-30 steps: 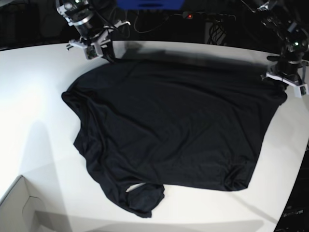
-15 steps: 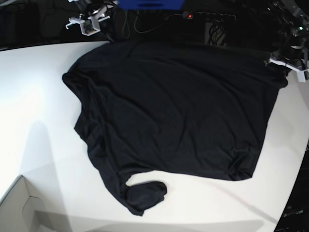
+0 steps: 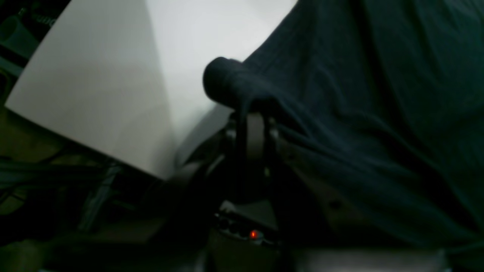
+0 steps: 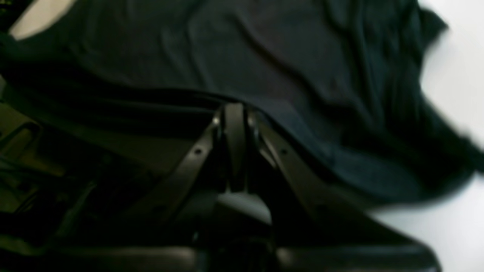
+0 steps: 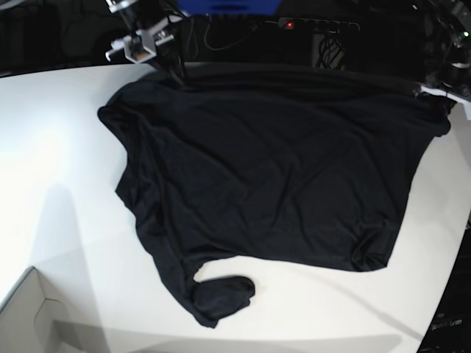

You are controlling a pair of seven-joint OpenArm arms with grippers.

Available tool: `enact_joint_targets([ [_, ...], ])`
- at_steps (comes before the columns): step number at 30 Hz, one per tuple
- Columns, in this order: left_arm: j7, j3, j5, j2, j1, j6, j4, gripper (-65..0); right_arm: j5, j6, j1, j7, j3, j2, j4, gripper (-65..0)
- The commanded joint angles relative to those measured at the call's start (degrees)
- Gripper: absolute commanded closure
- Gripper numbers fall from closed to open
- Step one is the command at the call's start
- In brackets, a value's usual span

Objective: Layout the t-shirt on the table in an organized manner, then fold the t-shirt properly
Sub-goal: 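Lift the shirt edge with both grippers and drag it away from the hem, then regrasp the shirt edge with both grippers and spread it apart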

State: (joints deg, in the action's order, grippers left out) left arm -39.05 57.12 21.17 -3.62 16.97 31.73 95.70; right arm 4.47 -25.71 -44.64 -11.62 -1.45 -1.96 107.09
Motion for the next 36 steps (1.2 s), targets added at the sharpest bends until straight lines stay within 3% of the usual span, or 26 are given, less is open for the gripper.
enact_joint_targets([
  [1,1.8,0.1,1.0,-0.9,-1.3,0.1,0.8,-0.1,-0.7,-0.1,0.5,-0.3,0.2,0.0,1.2,0.0],
  [5,1.8,-0.1,0.0,-0.9,-4.4,0.1,1.0,-0.1,-0.6,-0.1,5.0,3.5,1.1,0.0,1.4,0.0],
  [15,1.8,-5.9,-10.0,-1.3,-12.9,0.1,0.7,-0.1,-0.6,-0.1,12.0,12.2,1.1,0.0,1.1,0.0],
  [21,1.8,-7.5,-12.8,-1.3,-15.5,0.1,-0.6,-0.1,-0.6,-0.1,14.7,14.7,1.1,0.2,1.0,0.0],
  [30,1.8,-7.6,-13.1,-2.8,-20.1,0.0,-8.1,-0.1,-0.6,-0.1,20.8,21.4,1.1,0.2,0.5,0.0],
  [36,1.9,-7.6,-13.0,-4.4,-21.1,0.0,-11.3,-0.1,-0.6,-0.1,23.7,21.7,1.0,0.2,-4.4,0.0],
])
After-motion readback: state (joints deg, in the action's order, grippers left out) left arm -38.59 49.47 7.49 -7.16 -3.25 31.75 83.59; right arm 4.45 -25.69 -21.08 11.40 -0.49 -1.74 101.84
